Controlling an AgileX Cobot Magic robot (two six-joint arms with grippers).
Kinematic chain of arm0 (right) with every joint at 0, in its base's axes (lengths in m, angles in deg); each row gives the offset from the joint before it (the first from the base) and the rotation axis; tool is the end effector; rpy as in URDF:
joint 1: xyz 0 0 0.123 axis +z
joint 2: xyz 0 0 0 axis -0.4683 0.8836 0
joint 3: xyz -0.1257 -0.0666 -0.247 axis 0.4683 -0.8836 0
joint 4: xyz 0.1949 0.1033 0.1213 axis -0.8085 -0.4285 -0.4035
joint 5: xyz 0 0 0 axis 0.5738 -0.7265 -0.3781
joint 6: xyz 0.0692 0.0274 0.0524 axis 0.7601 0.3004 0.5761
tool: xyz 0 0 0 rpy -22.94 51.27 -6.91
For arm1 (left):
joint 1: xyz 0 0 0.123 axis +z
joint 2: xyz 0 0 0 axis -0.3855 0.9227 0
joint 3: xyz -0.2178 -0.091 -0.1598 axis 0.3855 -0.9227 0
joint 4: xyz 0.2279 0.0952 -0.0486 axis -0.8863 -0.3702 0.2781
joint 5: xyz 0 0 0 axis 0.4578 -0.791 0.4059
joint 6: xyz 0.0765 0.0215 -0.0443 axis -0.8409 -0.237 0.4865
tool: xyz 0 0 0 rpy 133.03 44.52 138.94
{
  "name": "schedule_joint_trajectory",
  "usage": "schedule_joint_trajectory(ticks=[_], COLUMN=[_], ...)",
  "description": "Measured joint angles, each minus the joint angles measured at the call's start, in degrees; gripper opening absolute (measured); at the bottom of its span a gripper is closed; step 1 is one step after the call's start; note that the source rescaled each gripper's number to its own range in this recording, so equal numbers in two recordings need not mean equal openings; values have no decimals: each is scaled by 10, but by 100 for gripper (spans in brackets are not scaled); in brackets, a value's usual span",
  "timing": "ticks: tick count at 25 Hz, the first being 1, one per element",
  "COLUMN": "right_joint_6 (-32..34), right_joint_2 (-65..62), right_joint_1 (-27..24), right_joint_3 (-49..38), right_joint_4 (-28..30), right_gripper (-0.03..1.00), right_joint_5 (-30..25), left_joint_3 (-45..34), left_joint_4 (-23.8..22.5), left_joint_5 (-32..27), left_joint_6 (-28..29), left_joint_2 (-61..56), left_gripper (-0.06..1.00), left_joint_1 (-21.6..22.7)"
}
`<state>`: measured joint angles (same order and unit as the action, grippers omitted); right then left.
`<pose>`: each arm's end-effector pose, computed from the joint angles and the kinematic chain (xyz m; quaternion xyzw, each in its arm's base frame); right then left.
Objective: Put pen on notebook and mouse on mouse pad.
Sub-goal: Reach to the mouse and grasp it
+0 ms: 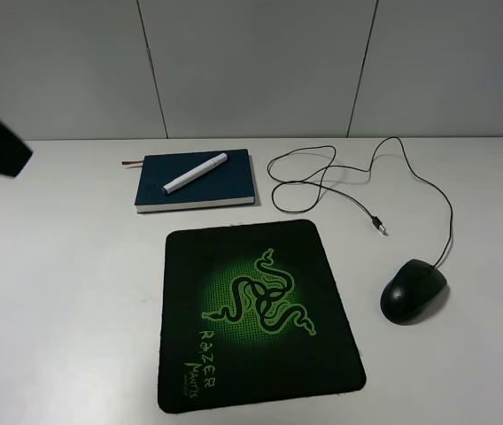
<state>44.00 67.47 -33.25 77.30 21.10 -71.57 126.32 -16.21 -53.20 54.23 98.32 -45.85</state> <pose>-0.0034 0.0049 0.2781 0.0319 0.8438 -0.0003 0.5357 0.1492 -0.0779 0.3784 0.2660 0.9151 -0.1093 0.2826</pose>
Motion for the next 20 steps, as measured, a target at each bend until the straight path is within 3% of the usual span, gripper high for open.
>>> schedule_joint_trajectory(ticks=[3, 8, 14, 20], right_joint_6=[0, 0, 0, 0], right_joint_2=[0, 0, 0, 0], right_joint_1=[0, 0, 0, 0], right_joint_3=[0, 0, 0, 0], right_joint_4=[0, 0, 0, 0], right_gripper=[100, 100, 100, 100], right_joint_5=[0, 0, 0, 0], left_joint_3=[-69, -165, -235, -286], left_joint_4=[25, 14, -59, -74], left_joint_5=[0, -1, 39, 71], left_joint_6=[-7, -11, -12, 43], left_joint_2=[-72, -202, -360, -460], left_gripper=[100, 100, 100, 100], left_joint_1=[0, 9, 77, 149])
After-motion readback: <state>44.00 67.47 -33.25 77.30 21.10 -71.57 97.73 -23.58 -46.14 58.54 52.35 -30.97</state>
